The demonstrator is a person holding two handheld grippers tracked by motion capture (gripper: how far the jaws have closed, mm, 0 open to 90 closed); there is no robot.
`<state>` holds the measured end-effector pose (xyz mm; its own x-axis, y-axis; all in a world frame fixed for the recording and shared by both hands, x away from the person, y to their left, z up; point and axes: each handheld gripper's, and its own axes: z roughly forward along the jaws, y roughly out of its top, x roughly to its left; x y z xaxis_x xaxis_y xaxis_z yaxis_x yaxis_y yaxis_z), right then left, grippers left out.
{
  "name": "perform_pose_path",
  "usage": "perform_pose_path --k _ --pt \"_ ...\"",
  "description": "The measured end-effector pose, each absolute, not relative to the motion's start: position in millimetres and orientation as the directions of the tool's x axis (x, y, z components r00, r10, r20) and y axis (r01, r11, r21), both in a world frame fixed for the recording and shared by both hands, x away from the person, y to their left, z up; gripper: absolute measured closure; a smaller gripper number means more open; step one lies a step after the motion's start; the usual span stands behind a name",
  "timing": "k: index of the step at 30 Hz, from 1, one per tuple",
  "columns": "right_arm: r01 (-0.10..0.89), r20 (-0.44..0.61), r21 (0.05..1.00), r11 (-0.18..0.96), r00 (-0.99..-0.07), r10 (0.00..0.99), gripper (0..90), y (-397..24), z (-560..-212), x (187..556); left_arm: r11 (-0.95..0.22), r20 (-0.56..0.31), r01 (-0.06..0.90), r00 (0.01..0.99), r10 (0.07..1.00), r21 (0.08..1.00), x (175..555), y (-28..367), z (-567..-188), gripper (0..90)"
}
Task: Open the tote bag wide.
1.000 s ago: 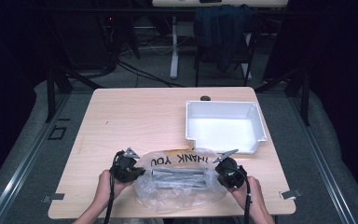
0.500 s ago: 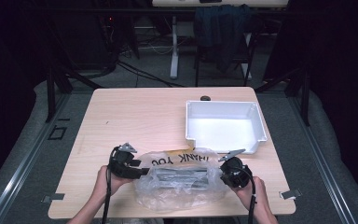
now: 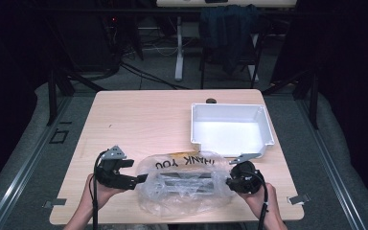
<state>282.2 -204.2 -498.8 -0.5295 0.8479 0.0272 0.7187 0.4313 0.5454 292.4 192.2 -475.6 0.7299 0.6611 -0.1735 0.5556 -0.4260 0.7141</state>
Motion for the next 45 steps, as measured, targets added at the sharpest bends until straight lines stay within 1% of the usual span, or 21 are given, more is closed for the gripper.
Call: perform_pose_path --k 3,10,11,13,14,15,16,17,18,20,21,24,26,28,32,36,37,38,39,41,45 --pt "0.703 0.043 0.585 0.405 -0.525 0.850 51.7 -209.3 -487.4 273.0 -0.428 -0.158 0.529 0.744 0.649 0.733 279.2 183.7 -469.1 20.4" --pt "0.627 0.076 0.683 0.374 -0.571 0.817 32.1 -209.8 -462.1 253.6 -0.482 -0.093 0.464 0.785 0.612 0.743 254.4 163.1 -462.9 16.4" --pt "0.616 0.080 0.689 0.382 -0.589 0.804 29.8 -206.9 -459.5 252.4 -0.501 -0.085 0.458 0.794 0.602 0.734 253.2 161.0 -462.8 16.0" --pt "0.594 0.068 0.701 0.395 -0.607 0.792 29.6 -198.1 -458.2 251.2 -0.520 -0.066 0.451 0.798 0.599 0.726 251.2 151.9 -467.3 16.1" --pt "0.593 0.054 0.691 0.413 -0.612 0.789 30.6 -193.3 -460.0 253.3 -0.533 -0.058 0.449 0.800 0.597 0.717 251.4 147.7 -470.5 16.6" --pt "0.595 0.038 0.683 0.424 -0.608 0.793 35.9 -188.7 -463.2 256.0 -0.553 -0.043 0.446 0.803 0.594 0.704 251.8 143.3 -474.2 17.0" --pt "0.601 0.025 0.675 0.427 -0.597 0.802 47.8 -184.6 -467.7 259.5 -0.581 -0.017 0.438 0.808 0.589 0.686 252.3 137.9 -479.2 17.5" --pt "0.614 -0.003 0.651 0.446 -0.586 0.811 57.3 -181.5 -473.0 265.0 -0.591 -0.004 0.436 0.807 0.591 0.679 252.7 134.9 -482.6 20.7" --pt "0.619 -0.008 0.645 0.448 -0.581 0.814 65.4 -181.1 -476.4 268.0 -0.611 0.017 0.431 0.808 0.588 0.664 253.1 131.6 -486.4 26.2" --pt "0.639 -0.008 0.630 0.441 -0.563 0.826 74.2 -181.3 -484.7 274.8 -0.639 0.064 0.421 0.802 0.594 0.644 255.5 129.6 -495.5 40.5" --pt "0.664 -0.011 0.606 0.439 -0.544 0.839 79.6 -184.5 -492.6 281.2 -0.638 0.063 0.426 0.800 0.597 0.641 256.4 130.2 -496.9 57.4" --pt "0.699 0.002 0.576 0.423 -0.519 0.855 82.8 -189.8 -502.7 288.3 -0.603 0.054 0.453 0.770 0.636 0.656 265.9 139.7 -501.4 74.5" --pt "0.720 0.001 0.553 0.420 -0.505 0.863 84.7 -192.7 -509.8 292.1 -0.559 0.016 0.501 0.735 0.677 0.661 275.8 150.3 -504.4 82.0" --pt "0.738 0.003 0.521 0.428 -0.503 0.864 86.1 -195.1 -516.9 295.7 -0.521 -0.019 0.550 0.699 0.715 0.653 284.7 160.9 -509.4 86.8" --pt "0.766 -0.009 0.477 0.432 -0.487 0.873 88.1 -198.2 -525.9 299.6 -0.504 -0.029 0.623 0.645 0.764 0.598 299.1 176.5 -522.6 89.7" --pt "0.797 -0.018 0.409 0.445 -0.481 0.877 89.1 -202.7 -532.0 300.6 -0.527 -0.024 0.663 0.634 0.773 0.532 305.9 185.2 -534.8 89.8" --pt "0.804 -0.002 0.420 0.421 -0.463 0.886 89.2 -203.8 -535.2 299.7 -0.530 -0.029 0.672 0.633 0.774 0.518 306.9 186.5 -537.9 89.8" --pt "0.813 -0.003 0.381 0.441 -0.476 0.880 89.2 -206.3 -534.6 300.3 -0.540 -0.028 0.676 0.636 0.771 0.501 307.6 187.0 -541.0 89.8" --pt "0.817 0.005 0.394 0.420 -0.459 0.889 89.2 -207.0 -538.1 298.9 -0.552 -0.020 0.676 0.642 0.767 0.488 307.9 186.6 -542.6 89.8" --pt "0.822 -0.006 0.343 0.454 -0.482 0.876 89.3 -208.3 -536.2 297.9 -0.570 0.005 0.667 0.647 0.762 0.480 307.8 183.9 -543.7 89.5" --pt "0.824 0.019 0.323 0.466 -0.498 0.867 89.2 -208.4 -535.8 290.3 -0.588 0.047 0.653 0.649 0.759 0.478 310.0 181.5 -542.6 86.3"
